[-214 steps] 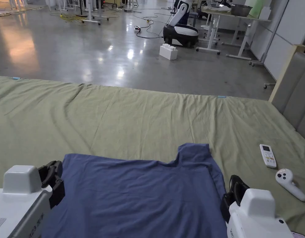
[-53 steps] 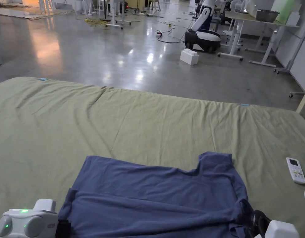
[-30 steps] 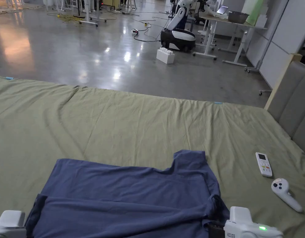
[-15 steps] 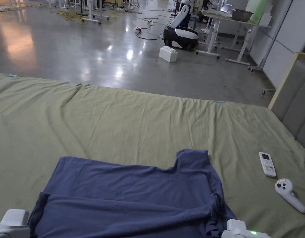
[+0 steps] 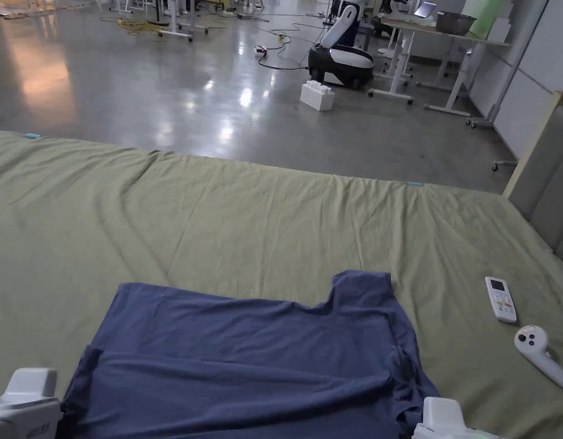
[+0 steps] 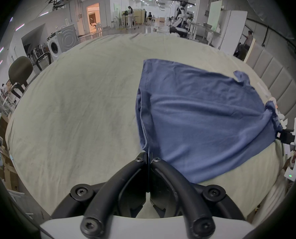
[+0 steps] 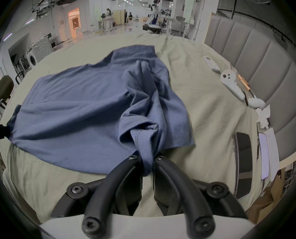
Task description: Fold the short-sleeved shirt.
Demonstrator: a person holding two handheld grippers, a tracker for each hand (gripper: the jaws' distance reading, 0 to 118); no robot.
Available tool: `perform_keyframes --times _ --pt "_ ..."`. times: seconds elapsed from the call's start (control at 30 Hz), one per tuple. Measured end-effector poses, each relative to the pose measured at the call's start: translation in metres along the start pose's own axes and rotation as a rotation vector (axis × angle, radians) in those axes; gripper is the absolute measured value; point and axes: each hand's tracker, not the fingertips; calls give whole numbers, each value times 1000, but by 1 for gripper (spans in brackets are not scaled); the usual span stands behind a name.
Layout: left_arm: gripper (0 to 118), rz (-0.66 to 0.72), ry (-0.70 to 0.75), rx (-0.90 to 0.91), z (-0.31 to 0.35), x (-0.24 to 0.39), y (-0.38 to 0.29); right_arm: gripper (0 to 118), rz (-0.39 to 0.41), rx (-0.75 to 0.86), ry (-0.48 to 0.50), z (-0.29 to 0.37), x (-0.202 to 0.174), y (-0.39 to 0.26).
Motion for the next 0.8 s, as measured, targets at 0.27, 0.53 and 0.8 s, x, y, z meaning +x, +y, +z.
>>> perform_keyframes --times 0.27,0.53,0.8 --pt "2 69 -97 95 42 -14 19 10 -30 84 48 43 10 15" --pt "2 83 -135 130 86 -28 10 11 -15 98 30 89 23 0" --pt "2 66 -93 41 104 -36 -52 11 -2 -76 8 97 41 -69"
